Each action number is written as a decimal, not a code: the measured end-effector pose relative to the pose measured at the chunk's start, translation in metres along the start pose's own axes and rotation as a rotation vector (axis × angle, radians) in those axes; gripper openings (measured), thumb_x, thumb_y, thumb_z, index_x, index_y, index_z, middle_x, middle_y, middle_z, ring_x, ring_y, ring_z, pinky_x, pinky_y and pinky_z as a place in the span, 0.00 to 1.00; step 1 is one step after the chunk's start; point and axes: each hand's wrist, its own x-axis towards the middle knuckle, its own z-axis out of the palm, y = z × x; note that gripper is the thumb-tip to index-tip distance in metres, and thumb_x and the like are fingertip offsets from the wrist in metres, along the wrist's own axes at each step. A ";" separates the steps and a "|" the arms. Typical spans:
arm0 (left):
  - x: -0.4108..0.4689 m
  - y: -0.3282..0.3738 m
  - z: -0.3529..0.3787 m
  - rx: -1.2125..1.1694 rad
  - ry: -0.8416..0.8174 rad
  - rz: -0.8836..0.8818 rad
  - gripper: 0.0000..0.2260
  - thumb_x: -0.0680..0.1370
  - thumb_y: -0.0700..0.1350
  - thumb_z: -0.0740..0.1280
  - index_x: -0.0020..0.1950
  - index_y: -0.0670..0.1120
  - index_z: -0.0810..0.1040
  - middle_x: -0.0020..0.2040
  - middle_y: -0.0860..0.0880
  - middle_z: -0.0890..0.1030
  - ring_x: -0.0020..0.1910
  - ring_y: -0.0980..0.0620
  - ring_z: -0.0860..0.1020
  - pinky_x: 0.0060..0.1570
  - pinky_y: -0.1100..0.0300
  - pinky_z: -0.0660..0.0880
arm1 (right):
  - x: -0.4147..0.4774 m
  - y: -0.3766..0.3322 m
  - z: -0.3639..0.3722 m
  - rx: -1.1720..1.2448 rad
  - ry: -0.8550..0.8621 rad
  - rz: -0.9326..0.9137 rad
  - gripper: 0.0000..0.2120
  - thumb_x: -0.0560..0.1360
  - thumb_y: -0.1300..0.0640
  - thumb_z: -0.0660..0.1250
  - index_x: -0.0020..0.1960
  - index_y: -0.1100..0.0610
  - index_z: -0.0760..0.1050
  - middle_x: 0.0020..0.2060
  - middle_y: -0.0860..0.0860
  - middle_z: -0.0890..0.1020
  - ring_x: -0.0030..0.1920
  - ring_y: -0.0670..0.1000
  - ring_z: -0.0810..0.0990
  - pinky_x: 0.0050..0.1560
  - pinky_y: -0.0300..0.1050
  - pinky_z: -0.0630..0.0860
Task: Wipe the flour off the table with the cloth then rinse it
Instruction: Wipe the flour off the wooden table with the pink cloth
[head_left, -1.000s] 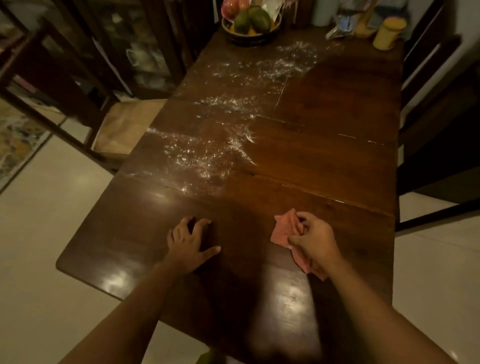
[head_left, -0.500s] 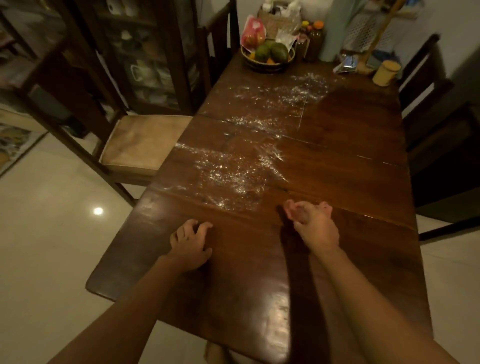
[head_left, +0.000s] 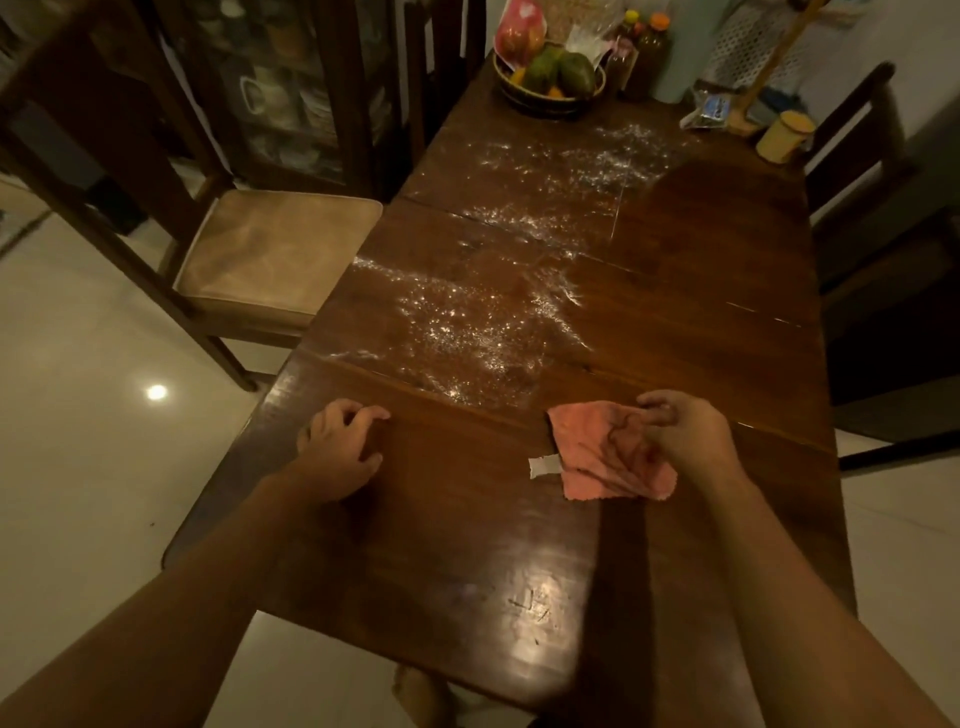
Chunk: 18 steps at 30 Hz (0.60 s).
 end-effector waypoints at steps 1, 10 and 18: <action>0.000 -0.001 0.003 -0.001 0.014 -0.004 0.24 0.77 0.53 0.67 0.71 0.61 0.63 0.70 0.47 0.60 0.71 0.42 0.60 0.72 0.41 0.58 | 0.004 0.002 0.001 -0.055 -0.022 0.021 0.17 0.75 0.66 0.67 0.60 0.50 0.80 0.53 0.52 0.84 0.46 0.51 0.81 0.45 0.51 0.80; -0.001 -0.001 0.024 0.022 0.102 0.003 0.21 0.79 0.54 0.63 0.71 0.62 0.63 0.73 0.46 0.58 0.72 0.38 0.58 0.72 0.37 0.53 | 0.014 0.041 -0.010 -0.348 0.224 0.157 0.12 0.80 0.59 0.64 0.60 0.47 0.79 0.54 0.48 0.83 0.56 0.55 0.81 0.61 0.58 0.74; 0.004 -0.004 0.028 0.027 0.177 0.057 0.21 0.74 0.59 0.55 0.67 0.61 0.67 0.68 0.47 0.62 0.68 0.41 0.62 0.69 0.38 0.54 | 0.004 0.030 0.058 -0.541 -0.176 -0.149 0.34 0.75 0.27 0.48 0.78 0.36 0.53 0.81 0.57 0.48 0.79 0.64 0.37 0.74 0.69 0.36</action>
